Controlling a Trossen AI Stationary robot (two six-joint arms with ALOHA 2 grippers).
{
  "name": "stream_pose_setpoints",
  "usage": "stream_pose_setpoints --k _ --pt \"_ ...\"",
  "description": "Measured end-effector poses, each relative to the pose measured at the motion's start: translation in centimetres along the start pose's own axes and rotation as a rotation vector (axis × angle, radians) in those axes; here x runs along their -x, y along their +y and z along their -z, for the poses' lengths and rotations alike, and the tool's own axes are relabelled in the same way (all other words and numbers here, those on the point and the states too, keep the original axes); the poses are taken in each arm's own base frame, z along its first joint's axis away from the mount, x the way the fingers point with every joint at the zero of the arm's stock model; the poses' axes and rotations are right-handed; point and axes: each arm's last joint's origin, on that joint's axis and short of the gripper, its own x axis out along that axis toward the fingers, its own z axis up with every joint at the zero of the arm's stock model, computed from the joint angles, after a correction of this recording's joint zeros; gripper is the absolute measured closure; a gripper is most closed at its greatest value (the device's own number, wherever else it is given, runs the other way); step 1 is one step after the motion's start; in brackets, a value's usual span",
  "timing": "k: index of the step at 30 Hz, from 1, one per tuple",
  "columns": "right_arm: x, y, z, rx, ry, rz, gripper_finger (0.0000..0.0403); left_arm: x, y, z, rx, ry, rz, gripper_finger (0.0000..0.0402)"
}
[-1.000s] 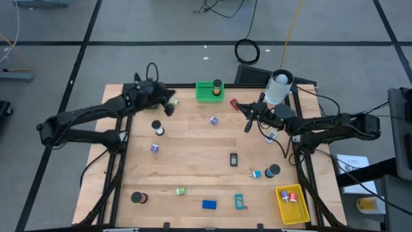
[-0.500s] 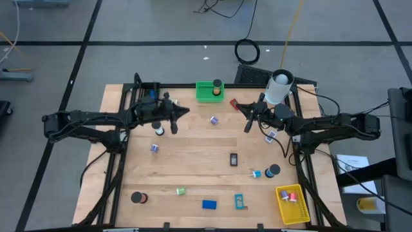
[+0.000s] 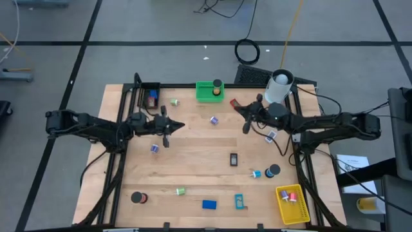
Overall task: Pick & Place Office items
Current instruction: Put the blue charger adapter into the yellow basket
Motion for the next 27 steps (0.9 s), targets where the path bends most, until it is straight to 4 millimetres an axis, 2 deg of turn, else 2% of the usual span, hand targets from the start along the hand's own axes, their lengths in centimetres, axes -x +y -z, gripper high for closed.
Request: stream_pose_setpoints --k 7,15,18,23,27 --pt "-0.2 0.8 -0.6 0.038 0.154 0.059 0.0399 -0.2 0.0 0.2 -0.010 0.012 0.000 0.0380" --pt "0.3 1.9 0.5 0.023 0.280 0.034 0.0394 -0.2 0.0 0.2 0.001 0.016 0.001 0.0380" --pt "0.5 2.4 0.3 0.017 0.353 0.029 0.0375 -0.2 0.0 0.2 0.010 0.017 0.001 0.0380" --pt "1.1 3.3 -1.3 0.038 0.452 0.088 0.0325 -0.2 0.0 0.2 0.020 0.017 0.001 0.0380" --pt "1.7 4.5 -1.7 0.025 0.497 0.049 0.0281 -0.2 0.0 0.2 0.024 0.018 0.000 0.0380"
